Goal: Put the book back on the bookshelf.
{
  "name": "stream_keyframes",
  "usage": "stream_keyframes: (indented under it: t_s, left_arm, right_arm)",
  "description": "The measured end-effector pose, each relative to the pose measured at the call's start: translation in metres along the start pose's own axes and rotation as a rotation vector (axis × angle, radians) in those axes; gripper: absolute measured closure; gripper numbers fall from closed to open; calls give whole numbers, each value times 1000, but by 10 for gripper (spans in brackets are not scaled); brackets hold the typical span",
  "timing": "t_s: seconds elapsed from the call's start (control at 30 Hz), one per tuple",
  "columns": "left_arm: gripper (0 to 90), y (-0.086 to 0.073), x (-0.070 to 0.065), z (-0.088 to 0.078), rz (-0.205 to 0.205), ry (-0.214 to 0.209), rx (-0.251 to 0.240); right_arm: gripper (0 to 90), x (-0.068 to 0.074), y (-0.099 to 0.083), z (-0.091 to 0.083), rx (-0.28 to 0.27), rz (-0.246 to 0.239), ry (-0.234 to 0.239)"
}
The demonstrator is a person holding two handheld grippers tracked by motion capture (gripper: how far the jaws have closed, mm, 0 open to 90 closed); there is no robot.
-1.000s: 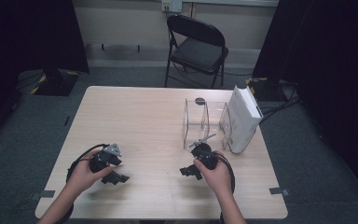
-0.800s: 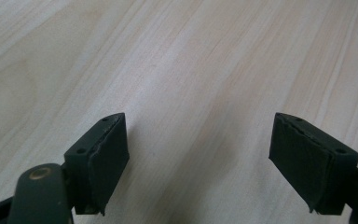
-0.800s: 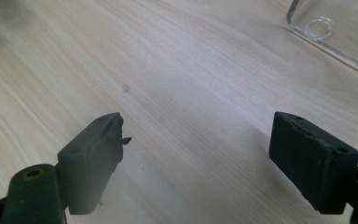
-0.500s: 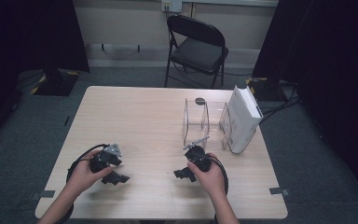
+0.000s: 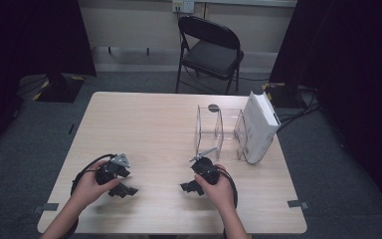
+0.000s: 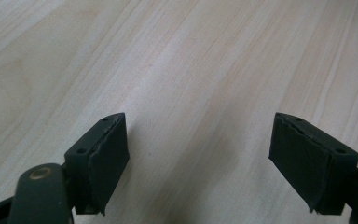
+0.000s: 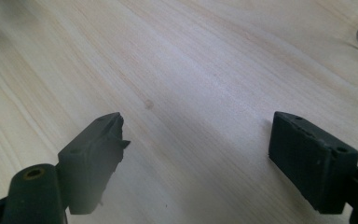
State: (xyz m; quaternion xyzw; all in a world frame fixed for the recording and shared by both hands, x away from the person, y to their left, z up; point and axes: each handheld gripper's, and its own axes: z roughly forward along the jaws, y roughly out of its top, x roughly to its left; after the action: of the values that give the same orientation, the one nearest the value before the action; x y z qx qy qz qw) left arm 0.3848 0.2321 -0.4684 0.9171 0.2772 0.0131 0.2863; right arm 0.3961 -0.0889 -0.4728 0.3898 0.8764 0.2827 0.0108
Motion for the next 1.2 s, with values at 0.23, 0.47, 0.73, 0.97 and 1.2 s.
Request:
stream_keyframes:
  t_s: [0.23,0.47,0.73,0.97,1.2]
  left_arm:
    - [193,0,-1,1,-2,0,3]
    - [193,0,-1,1,-8,0,-5]
    - [192,0,0,1,5,-1,10]
    - [192,-1,-1,5,0,-3,14]
    - [191,-2,-2,9,-6,-9,-1]
  right_arm:
    - [166,3,0,6,-31,-22,-19]
    - [142,9,-2,11,-64,-101,-63]
    - [136,13,-10,16,-134,-146,-104]
    - [131,16,-15,19,-178,-165,-136]
    - [130,16,-19,21,-219,-155,-138]
